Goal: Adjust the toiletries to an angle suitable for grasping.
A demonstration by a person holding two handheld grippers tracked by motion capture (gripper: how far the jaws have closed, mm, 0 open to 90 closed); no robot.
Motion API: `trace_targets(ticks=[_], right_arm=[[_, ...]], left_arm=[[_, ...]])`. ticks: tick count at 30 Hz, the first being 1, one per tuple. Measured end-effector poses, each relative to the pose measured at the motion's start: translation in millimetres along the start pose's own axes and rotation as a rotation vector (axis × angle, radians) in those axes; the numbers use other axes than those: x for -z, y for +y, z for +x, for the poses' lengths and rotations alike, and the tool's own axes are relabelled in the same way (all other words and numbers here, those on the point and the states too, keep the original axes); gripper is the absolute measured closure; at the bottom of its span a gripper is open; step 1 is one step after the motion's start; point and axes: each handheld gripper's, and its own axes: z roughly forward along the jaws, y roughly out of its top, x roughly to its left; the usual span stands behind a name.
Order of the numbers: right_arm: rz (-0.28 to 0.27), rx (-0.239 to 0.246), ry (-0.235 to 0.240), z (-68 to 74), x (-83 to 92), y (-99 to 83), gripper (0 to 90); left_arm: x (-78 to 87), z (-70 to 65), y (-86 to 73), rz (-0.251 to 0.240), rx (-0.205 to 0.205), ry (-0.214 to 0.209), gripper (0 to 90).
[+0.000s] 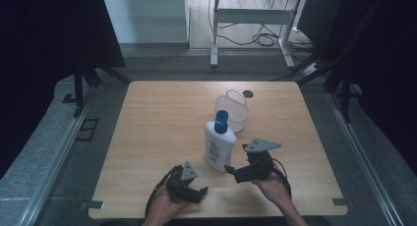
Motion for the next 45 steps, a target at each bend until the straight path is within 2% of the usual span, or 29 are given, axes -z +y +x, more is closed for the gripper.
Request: trace_targets(ticks=[2,12,15,16,19,24,27,35,39,45], right_arm=[[-0.004,0.004,0.012,2.2,-1.8,7.3,0.0],[-0.007,0.009,0.012,5.5,-11.6,31.6,2.8],[-0.010,0.013,0.008,7.9,-16.3,38.5,8.6],[-0.016,0.002,0.009,8.0,-19.6,42.5,13.1],[-0.028,-0.010,0.006,8.0,-21.4,44.9,14.1],[-0.052,-0.031,0.004,9.6,-22.3,50.1,23.3],[-0.053,-0.009,-0.037,11.1,-21.6,53.0,35.4],[-0.061,0.024,-0.048,10.1,-19.3,52.0,37.0],[-0.055,0.030,-0.033,7.4,-18.3,52.9,37.1],[-0.072,0.012,-0.011,0.2,-9.8,59.1,37.2]], left_arm=[[0.0,0.0,0.0,0.000,0.000,0.000,12.5],[0.0,-0.1,0.0,0.000,0.002,0.001,12.5],[0.0,-0.1,0.0,0.000,0.002,0.001,12.5],[0.0,-0.1,0.0,0.000,0.002,0.001,12.5],[0.0,-0.1,-0.1,0.000,0.003,0.001,12.5],[-0.2,-0.4,-0.1,-0.003,0.007,0.001,12.5],[-0.3,-0.5,-0.1,-0.005,0.008,0.001,12.5],[-0.3,-0.5,0.0,-0.005,0.008,0.001,12.5],[0.0,-0.1,0.0,0.000,0.003,0.001,12.5],[-0.3,0.0,0.1,-0.001,0.004,0.003,12.4]])
